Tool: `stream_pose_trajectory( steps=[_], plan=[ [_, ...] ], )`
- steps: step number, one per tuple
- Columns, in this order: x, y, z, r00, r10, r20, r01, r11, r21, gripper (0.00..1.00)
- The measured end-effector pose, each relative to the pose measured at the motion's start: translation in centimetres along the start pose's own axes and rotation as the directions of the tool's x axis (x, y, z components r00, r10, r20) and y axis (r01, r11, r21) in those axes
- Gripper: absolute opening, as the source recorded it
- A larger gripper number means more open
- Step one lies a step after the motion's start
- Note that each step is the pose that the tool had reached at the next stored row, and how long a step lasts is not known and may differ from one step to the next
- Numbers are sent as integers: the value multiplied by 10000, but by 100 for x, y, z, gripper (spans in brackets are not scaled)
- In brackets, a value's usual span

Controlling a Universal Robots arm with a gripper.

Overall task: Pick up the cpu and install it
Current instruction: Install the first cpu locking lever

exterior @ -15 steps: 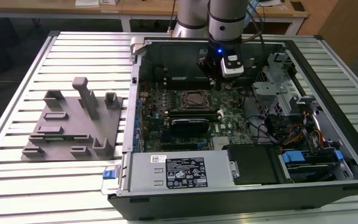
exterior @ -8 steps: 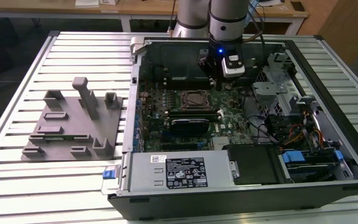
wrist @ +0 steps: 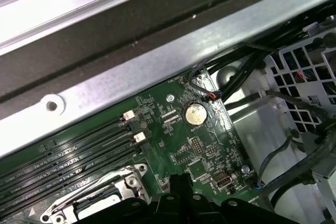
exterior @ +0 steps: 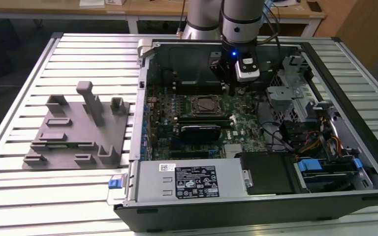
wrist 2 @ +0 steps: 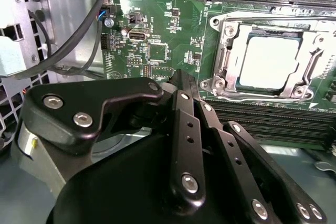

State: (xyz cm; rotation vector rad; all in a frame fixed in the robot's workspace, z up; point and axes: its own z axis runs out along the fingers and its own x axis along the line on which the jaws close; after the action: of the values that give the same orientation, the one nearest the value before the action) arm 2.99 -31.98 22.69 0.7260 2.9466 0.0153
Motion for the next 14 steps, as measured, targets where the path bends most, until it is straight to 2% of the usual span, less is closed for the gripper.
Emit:
stream_pose_trajectory(
  steps=[9,14],
  plan=[
    [-24,11,4,10000,-3,13,3,10000,25,11],
    [-7,-4,2,10000,-3,14,3,10000,25,11]
  ],
)
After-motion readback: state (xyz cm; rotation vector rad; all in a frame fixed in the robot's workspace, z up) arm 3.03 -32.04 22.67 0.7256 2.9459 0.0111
